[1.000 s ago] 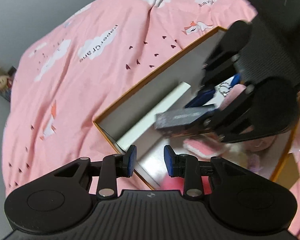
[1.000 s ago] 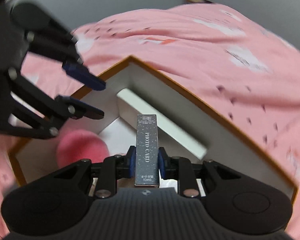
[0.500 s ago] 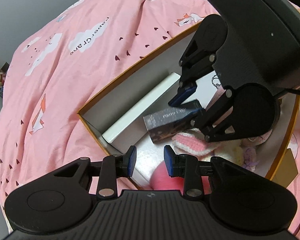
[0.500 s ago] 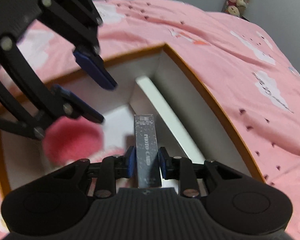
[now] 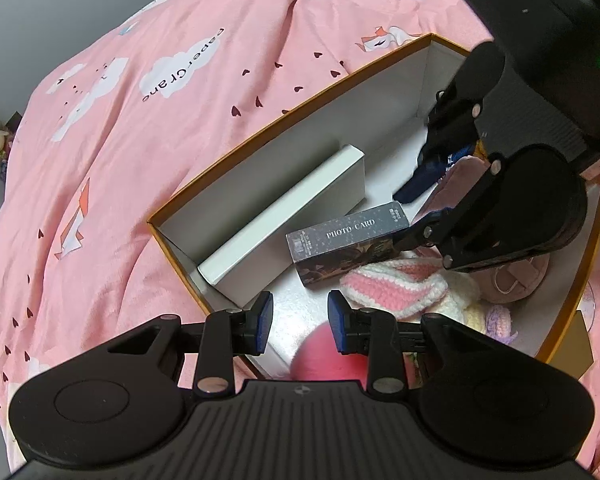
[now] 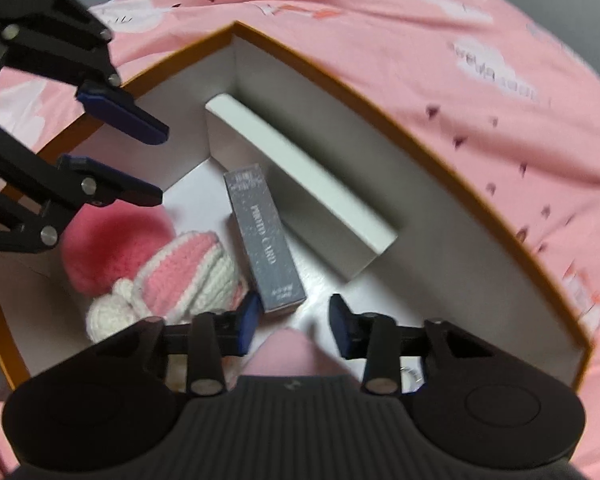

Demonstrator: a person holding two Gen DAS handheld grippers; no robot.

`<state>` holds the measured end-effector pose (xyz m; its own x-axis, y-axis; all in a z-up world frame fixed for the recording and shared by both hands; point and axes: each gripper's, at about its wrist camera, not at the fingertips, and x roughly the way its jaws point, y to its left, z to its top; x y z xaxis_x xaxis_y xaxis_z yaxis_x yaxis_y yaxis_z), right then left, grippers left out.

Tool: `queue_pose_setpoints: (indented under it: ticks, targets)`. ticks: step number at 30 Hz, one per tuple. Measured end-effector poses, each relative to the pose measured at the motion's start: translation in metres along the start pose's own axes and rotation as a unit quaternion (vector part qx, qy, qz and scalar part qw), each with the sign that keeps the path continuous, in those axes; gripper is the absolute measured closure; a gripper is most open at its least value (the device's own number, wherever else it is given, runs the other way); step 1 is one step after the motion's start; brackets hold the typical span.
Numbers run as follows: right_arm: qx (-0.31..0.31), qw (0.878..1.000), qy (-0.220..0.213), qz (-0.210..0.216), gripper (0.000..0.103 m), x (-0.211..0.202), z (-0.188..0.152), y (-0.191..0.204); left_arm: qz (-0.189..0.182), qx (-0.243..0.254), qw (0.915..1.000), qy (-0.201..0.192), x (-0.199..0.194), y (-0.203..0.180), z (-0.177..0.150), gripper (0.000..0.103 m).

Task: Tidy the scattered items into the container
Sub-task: 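Lower the PHOTO CARD box into the orange box and open the right tool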

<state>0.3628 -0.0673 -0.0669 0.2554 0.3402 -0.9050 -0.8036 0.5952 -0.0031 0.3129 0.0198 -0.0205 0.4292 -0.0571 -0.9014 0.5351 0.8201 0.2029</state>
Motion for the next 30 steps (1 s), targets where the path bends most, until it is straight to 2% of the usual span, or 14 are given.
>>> queue_pose_setpoints:
  ticks: [3,7,11,12,13,14,16,24,30]
  targets:
    - [0.008,1.000,-0.010,-0.004,0.075,0.006,-0.001,0.001,0.003,0.000,1.0000,0.001,0.002,0.001,0.000,0.067]
    - [-0.029,0.999,-0.038,-0.026,0.076,0.009,0.003,0.014,0.003,-0.005,1.0000,-0.001,0.004,0.003,0.001,0.068]
    - [-0.041,0.997,-0.059,-0.016,0.076,0.013,0.010,0.023,0.003,-0.003,1.0000,-0.003,0.006,0.004,0.002,0.068]
    - [-0.044,0.997,-0.066,-0.016,0.079,0.013,0.011,0.025,0.004,-0.001,1.0000,-0.003,0.006,0.004,0.001,0.068]
    - [-0.046,0.996,-0.071,-0.018,0.085,0.013,0.012,0.026,0.004,0.001,1.0000,-0.004,0.007,0.004,0.001,0.068]
    - [-0.047,0.996,-0.075,-0.023,0.097,0.014,0.013,0.027,0.005,0.002,1.0000,-0.004,0.007,0.003,0.000,0.068]
    - [-0.040,0.995,-0.082,-0.031,0.097,0.015,0.015,0.027,0.008,0.004,1.0000,-0.004,0.008,0.004,-0.001,0.068]
    - [-0.009,0.996,-0.084,-0.020,0.096,0.004,0.014,0.019,0.007,0.001,1.0000,-0.006,0.007,0.000,-0.001,0.068]
    - [0.012,0.996,-0.087,-0.018,0.093,-0.013,0.004,0.026,0.006,0.002,0.9998,-0.017,-0.010,-0.008,-0.004,0.067]
